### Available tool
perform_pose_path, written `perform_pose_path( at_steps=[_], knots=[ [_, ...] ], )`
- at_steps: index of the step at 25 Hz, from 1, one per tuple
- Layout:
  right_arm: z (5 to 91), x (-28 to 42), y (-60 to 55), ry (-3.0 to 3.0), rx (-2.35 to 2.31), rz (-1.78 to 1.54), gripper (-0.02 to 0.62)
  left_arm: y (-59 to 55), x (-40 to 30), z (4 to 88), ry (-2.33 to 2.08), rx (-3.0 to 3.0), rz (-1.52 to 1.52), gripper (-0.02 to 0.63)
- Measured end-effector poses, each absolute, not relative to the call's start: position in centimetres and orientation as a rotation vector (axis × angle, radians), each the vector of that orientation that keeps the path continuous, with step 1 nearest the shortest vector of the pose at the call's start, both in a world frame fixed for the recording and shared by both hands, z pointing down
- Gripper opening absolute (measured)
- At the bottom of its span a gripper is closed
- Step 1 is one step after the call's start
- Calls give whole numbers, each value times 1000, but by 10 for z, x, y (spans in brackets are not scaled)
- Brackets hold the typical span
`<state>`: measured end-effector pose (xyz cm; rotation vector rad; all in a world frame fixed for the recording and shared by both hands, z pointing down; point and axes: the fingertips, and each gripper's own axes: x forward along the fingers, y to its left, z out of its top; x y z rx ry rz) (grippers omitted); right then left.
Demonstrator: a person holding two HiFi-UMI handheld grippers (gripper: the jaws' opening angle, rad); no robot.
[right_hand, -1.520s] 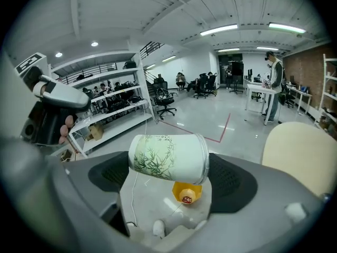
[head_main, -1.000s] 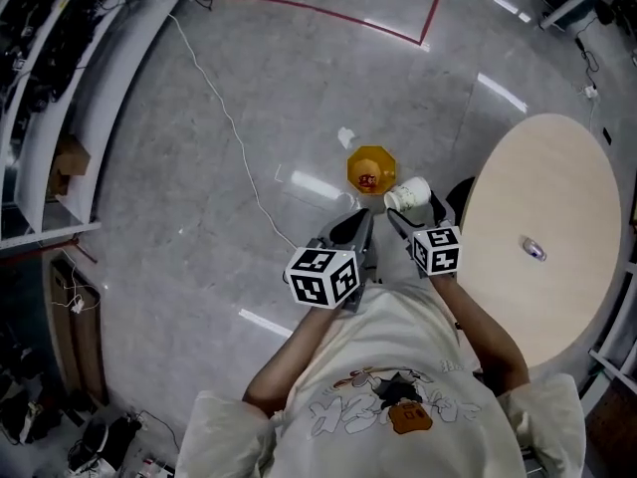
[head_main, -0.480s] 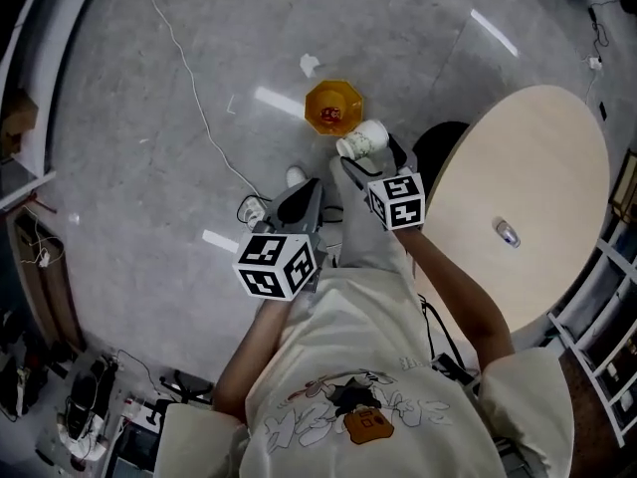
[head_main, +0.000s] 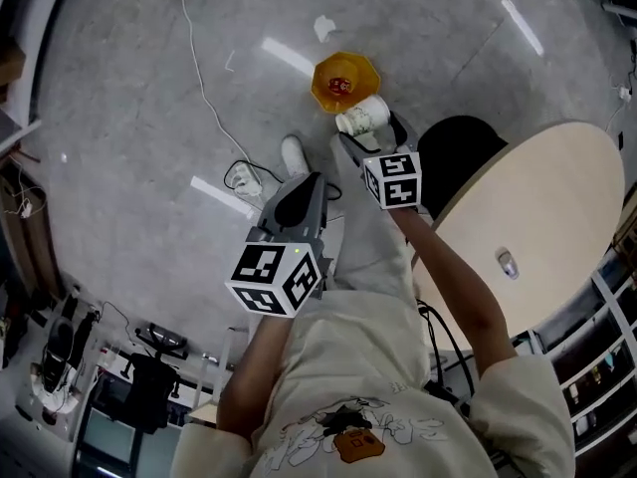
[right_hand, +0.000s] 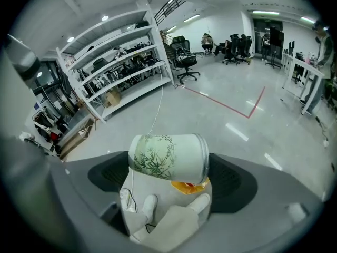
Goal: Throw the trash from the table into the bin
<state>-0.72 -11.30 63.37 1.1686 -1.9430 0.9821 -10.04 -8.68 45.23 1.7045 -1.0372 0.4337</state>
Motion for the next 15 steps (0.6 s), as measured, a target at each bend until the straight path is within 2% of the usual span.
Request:
perform_pose_path(
  at_steps=[7, 15],
  knots=[
    [703, 9, -111, -1942, 1129, 925, 480, -47, -94, 494, -1105, 1622, 425, 0],
    [786, -5, -123, -1904, 1003, 864, 480, -57, -117, 562, -1182, 1568, 478, 0]
  ],
)
